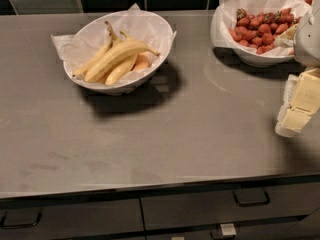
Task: Pick banana from white bowl
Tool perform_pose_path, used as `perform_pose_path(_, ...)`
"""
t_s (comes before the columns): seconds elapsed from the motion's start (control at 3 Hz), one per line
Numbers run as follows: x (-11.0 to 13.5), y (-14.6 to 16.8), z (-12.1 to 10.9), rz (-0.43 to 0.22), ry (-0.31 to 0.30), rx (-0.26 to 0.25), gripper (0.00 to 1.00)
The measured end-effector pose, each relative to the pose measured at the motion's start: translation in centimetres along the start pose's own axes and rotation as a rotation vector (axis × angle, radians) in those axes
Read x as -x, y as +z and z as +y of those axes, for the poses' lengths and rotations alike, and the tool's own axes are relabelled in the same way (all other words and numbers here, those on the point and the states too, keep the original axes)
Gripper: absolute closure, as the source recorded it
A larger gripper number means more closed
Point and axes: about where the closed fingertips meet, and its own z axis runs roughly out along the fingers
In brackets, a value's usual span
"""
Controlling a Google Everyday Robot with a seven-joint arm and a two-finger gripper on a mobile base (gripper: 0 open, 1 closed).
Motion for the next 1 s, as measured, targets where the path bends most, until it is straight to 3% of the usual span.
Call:
perform_pose_path(0.33, 0.2, -0.2, -0.2, -0.005, -0.006, -0.008, 0.00)
perform_pose_path(0.67, 2.3, -0.4, -2.5, -0.046, -0.082, -0.024, 0.00)
perform_pose_path(1.0, 5.6, -0.4, -5.1, -0.110, -0.205, -0.022, 0.00)
